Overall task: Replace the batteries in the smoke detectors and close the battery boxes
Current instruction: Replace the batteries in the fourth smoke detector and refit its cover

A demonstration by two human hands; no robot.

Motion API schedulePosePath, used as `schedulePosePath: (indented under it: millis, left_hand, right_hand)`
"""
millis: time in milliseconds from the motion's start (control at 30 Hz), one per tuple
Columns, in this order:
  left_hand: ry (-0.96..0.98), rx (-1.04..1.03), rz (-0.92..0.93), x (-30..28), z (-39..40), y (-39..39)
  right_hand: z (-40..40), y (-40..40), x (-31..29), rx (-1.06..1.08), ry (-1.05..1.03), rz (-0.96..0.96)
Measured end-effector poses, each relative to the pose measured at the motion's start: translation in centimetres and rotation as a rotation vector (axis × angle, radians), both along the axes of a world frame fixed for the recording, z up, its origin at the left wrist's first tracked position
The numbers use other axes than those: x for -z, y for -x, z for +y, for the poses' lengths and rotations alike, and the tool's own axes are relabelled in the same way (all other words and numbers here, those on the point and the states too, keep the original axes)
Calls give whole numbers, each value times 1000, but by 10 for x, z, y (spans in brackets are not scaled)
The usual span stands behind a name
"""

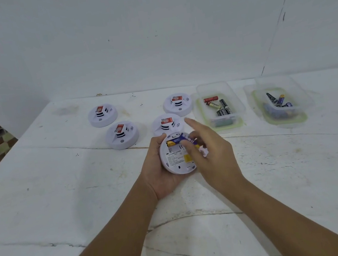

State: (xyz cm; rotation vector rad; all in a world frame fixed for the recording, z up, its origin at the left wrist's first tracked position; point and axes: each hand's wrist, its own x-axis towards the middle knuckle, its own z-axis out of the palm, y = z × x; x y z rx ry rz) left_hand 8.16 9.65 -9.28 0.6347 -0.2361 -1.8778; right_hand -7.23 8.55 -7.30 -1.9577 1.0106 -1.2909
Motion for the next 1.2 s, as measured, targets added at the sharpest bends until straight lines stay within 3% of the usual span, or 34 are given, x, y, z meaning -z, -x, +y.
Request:
schedulePosePath:
  millis: [67, 167, 333, 467, 667, 1200]
  left_hand:
    - [-13, 2, -11, 1, 0, -1]
    - [-47, -8, 17, 0, 0, -1]
    - [-29, -9, 1, 3, -2, -2]
    - [-29, -29, -21, 7, -4, -3]
    - [-13, -29, -50, 3, -3, -2]
    - [-38, -42, -103, -4, 1, 2]
  right_hand:
    - [2, 3, 3, -10, -105, -35]
    - [1, 7, 11, 53, -13, 23]
    - [-2, 4, 12, -7, -59, 35]
    - [2, -2, 2, 59, -280, -163]
    - [4, -16, 2, 166, -330, -254]
    - [4, -10, 26, 177, -213, -207]
